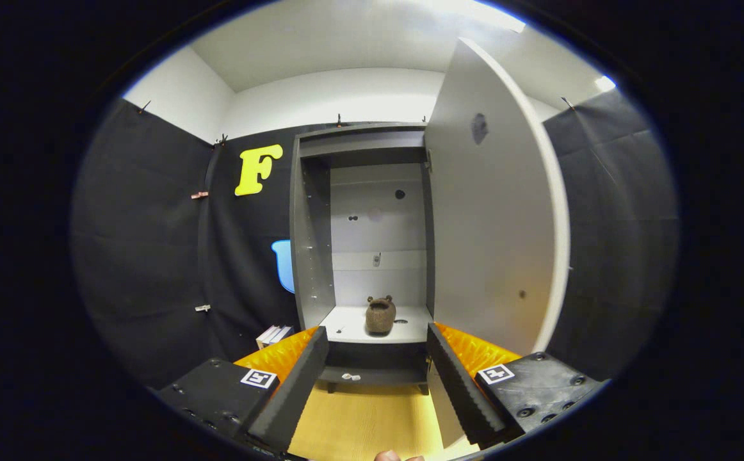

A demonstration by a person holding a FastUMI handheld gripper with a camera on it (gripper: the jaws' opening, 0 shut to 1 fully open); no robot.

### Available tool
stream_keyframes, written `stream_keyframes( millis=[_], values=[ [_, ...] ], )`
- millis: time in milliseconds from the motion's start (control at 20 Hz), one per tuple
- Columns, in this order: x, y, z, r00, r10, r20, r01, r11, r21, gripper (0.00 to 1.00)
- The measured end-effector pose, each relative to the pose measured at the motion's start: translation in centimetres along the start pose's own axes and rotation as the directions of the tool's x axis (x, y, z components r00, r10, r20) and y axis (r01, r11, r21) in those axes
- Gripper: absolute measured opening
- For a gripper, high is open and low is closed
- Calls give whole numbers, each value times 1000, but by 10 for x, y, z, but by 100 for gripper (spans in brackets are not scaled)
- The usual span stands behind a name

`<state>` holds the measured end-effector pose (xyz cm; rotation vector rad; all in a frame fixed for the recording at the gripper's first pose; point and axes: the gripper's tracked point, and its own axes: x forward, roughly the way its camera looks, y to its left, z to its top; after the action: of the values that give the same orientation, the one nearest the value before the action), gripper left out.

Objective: Open the shoe cabinet door, grab the shoes and put them into the shoe cabinet, then close the shoe cabinet door.

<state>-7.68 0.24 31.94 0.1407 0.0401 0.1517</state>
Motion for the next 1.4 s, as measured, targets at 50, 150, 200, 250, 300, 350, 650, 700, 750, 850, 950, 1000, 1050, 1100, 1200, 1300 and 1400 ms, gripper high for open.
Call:
stream_keyframes(
  millis=[50, 150, 200, 250, 300, 350, 650, 700, 750, 850, 950, 1000, 1050, 1100, 1200, 1300, 1400],
  values=[
    [-8, -9, 0, 1000, 1, 2, -1, 1000, 3, 98],
    [-24, -32, 3, 1000, -4, 3, 4, 1000, -15, 98],
    [-31, -46, 4, 1000, -12, 2, 12, 1000, -26, 98],
    [-37, -59, 5, 1000, -14, -6, 14, 999, -34, 98],
    [-43, -73, 7, 1000, -26, -6, 26, 999, -37, 98],
    [-46, -90, 12, 999, -43, -9, 43, 998, -34, 98],
    [-34, -183, 14, 990, -138, -25, 139, 990, 27, 98],
    [-28, -200, 9, 988, -151, -39, 152, 988, 26, 98],
    [-21, -217, 7, 986, -163, -41, 164, 986, 24, 98],
    [-5, -238, -4, 981, -180, -73, 183, 983, 26, 98],
    [13, -242, -11, 981, -170, -91, 174, 984, 34, 98],
    [20, -241, -12, 981, -168, -97, 172, 985, 33, 98],
    [26, -237, -17, 982, -156, -103, 159, 987, 21, 98],
    [25, -234, -19, 984, -145, -106, 147, 989, 9, 98],
    [26, -230, -18, 983, -154, -100, 154, 988, -10, 98],
    [29, -227, -21, 980, -164, -111, 167, 986, 19, 96],
    [30, -221, -23, 979, -167, -117, 171, 985, 29, 96]
  ],
)
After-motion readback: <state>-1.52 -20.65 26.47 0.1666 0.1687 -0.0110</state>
